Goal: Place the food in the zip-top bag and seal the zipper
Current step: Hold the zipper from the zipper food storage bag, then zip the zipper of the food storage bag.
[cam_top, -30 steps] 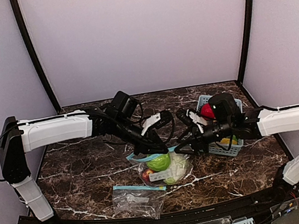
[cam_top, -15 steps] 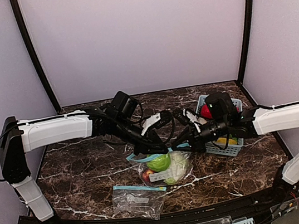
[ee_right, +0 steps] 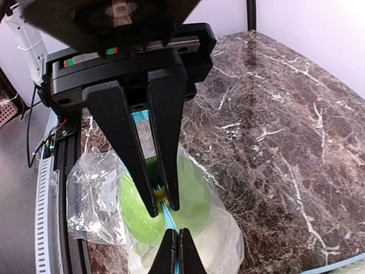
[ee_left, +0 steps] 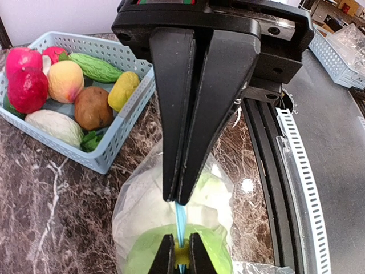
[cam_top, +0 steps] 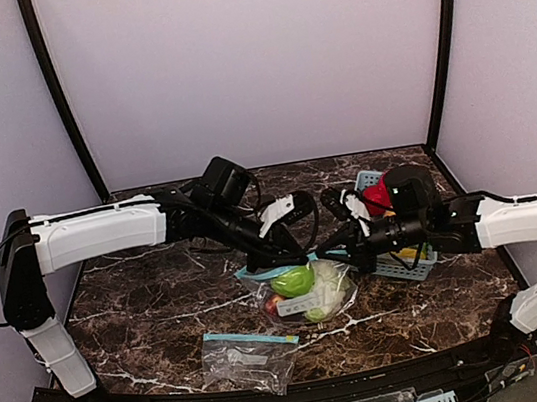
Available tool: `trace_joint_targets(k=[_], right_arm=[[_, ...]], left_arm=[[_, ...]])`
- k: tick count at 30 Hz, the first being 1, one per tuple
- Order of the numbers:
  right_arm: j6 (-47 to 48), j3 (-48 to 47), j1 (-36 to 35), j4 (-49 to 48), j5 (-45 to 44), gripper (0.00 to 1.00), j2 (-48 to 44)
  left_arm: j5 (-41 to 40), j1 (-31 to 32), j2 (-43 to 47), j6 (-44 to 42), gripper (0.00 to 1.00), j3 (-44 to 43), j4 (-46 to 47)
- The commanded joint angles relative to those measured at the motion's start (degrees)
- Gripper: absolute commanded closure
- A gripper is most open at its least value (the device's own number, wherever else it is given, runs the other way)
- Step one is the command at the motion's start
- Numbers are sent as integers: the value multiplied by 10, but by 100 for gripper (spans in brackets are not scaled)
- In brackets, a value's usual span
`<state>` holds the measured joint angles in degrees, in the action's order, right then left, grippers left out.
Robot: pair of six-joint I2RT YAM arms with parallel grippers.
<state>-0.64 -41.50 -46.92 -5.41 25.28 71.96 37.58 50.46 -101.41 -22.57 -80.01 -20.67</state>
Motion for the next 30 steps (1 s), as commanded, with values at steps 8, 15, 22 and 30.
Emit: trace_joint_targets(k=[8, 15, 22, 30], right_arm=[[35, 50, 15, 52, -207, 100, -94], [32, 58, 16, 52, -229, 100, -105], [30, 61, 15, 48, -229, 100, -104], [30, 62, 15, 46, -240, 100, -100]], left_arm=[[-69, -24, 37, -45, 99, -8, -141], [-92, -29, 40, -50, 99, -1, -161], [-108, -33, 53, -52, 99, 16, -164], [-123, -40, 63, -54, 99, 25, -170]])
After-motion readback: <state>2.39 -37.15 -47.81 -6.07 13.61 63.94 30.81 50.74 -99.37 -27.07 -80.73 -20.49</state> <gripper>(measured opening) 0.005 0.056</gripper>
